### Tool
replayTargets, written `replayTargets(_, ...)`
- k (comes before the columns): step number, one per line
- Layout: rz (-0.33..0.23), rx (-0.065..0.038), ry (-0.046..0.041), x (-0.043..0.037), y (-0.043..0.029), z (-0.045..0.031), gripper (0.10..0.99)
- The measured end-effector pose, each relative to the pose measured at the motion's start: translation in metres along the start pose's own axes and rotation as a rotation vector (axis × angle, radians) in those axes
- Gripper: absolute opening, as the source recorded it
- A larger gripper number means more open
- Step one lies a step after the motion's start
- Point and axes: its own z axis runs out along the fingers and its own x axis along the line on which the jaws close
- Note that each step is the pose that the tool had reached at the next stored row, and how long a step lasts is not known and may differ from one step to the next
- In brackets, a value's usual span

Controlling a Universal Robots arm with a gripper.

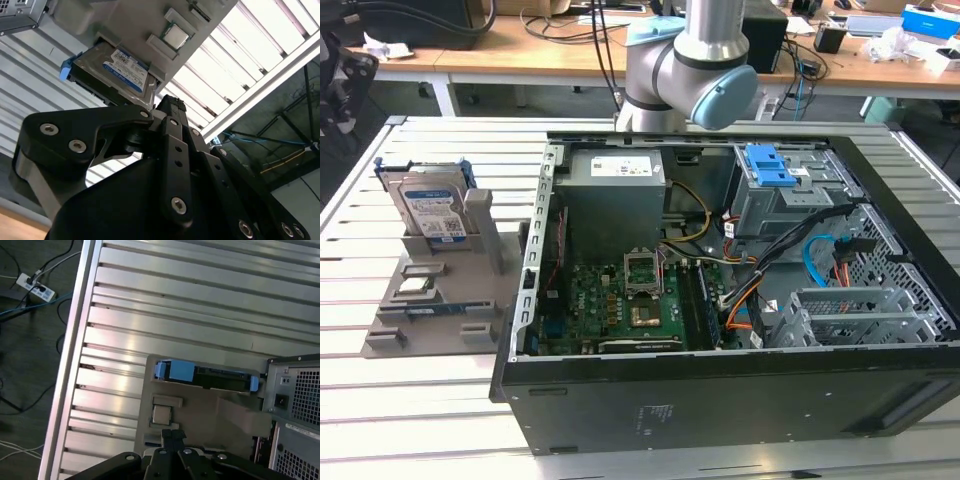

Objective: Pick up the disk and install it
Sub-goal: 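Pick up the disk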

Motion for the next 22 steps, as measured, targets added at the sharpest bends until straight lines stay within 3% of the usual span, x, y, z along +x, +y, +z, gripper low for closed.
replayTargets(22,-0.369,-0.009,0.0164,0.0,0.0,0.0,0.106)
